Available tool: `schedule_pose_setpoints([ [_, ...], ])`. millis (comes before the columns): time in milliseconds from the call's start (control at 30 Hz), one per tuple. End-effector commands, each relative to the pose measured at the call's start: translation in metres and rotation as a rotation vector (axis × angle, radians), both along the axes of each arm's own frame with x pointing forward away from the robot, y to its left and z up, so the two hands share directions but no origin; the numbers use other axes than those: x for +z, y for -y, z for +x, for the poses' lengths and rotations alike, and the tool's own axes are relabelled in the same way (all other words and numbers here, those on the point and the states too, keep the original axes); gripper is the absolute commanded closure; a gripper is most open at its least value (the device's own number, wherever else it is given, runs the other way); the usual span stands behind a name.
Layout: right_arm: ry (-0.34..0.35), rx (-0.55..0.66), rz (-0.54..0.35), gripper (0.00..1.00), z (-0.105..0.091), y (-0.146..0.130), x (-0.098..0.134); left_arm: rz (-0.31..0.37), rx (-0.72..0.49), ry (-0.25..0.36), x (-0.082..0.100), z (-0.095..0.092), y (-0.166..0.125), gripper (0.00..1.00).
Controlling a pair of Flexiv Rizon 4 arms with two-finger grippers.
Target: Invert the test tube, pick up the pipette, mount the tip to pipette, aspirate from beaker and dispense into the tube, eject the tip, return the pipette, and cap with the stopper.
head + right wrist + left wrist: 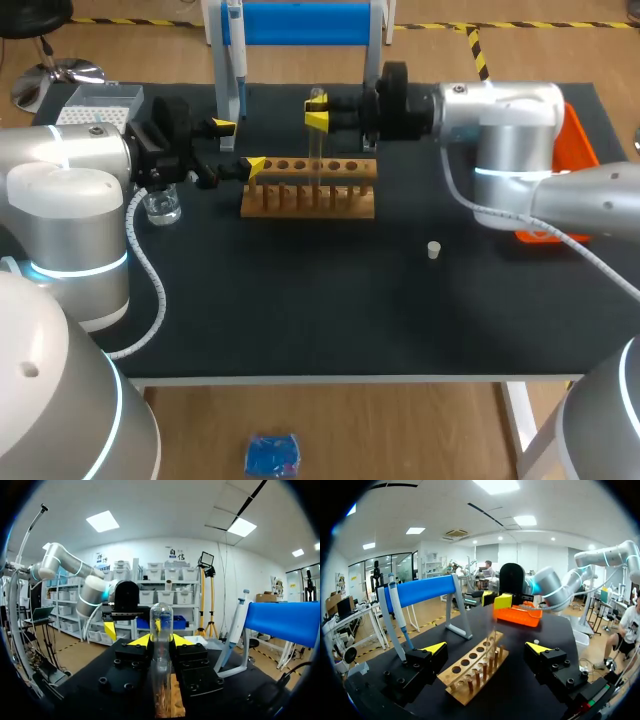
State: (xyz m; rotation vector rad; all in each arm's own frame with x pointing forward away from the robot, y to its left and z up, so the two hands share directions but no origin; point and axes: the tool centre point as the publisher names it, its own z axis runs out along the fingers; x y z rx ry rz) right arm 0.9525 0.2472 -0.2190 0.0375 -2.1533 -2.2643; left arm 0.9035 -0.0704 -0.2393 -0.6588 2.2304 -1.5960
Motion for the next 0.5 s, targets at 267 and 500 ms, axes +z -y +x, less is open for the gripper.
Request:
schedule_pose_setpoints([
  [267,-0.037,-0.016,-0.017,1.0,-0.011,0.005,0.024,-0.004,0.004,0.006,-0.002,-0.001,0.001,0.0],
  [500,-0.064,-0.041,-0.086,1.0,-0.021,0.011,0.043,-0.004,0.004,0.006,-0.002,-0.001,0.001,0.0],
])
